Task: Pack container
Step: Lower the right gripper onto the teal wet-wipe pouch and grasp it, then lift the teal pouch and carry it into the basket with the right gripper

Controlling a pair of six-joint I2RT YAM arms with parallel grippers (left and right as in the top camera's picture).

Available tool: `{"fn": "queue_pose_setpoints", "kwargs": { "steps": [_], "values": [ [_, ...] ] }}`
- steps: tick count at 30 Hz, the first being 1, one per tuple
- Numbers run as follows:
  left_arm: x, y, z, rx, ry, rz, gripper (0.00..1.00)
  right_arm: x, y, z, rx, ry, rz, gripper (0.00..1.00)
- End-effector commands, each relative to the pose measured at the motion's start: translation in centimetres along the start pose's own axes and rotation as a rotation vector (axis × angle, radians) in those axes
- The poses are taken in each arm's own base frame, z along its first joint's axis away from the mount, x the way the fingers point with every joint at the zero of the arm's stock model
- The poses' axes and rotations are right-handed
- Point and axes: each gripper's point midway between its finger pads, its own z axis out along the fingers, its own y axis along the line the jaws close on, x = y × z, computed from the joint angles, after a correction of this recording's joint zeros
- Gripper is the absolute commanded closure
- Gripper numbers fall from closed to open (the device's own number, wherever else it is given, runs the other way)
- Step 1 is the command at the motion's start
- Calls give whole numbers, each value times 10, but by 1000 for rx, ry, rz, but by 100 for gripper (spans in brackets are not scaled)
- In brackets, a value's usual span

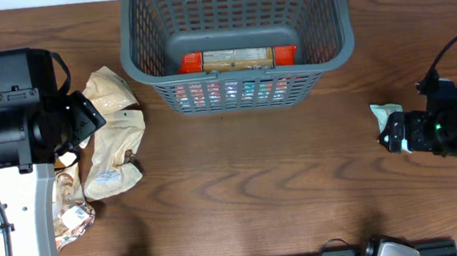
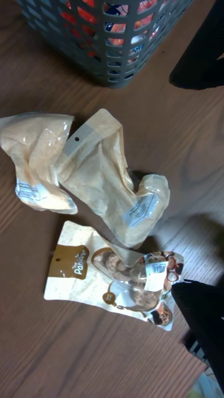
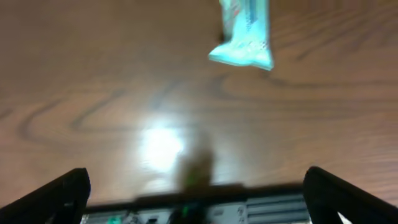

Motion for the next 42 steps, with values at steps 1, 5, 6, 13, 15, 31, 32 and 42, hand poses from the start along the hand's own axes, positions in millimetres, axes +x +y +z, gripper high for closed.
{"fn": "queue_pose_setpoints", "kwargs": {
  "steps": [1, 5, 6, 13, 15, 31, 32, 42],
  "values": [
    [0, 2, 2, -11, 9, 15, 12, -7, -14, 21, 45, -6, -45, 1],
    [1, 2, 2, -12, 9, 15, 13, -28, -17, 51, 35, -23, -151, 1],
    [1, 2, 2, -12, 10, 15, 12, -32, -16, 60, 17, -16, -195, 1],
    [1, 2, 2, -12, 10, 15, 13, -41, -28, 119, 9, 134, -240, 1],
    [1, 2, 2, -12, 10, 15, 13, -43, -29, 136, 0, 164, -238, 1],
    [-1, 1, 2, -9, 3, 14, 13, -53, -43, 216, 11, 249, -238, 8],
    [-1, 1, 2, -8, 2, 13, 13, -53, -43, 217, 11, 248, -238, 10],
    [-4, 0, 2, -3, -7, 11, 13, -56, -46, 231, 16, 245, -238, 41]
  ]
}}
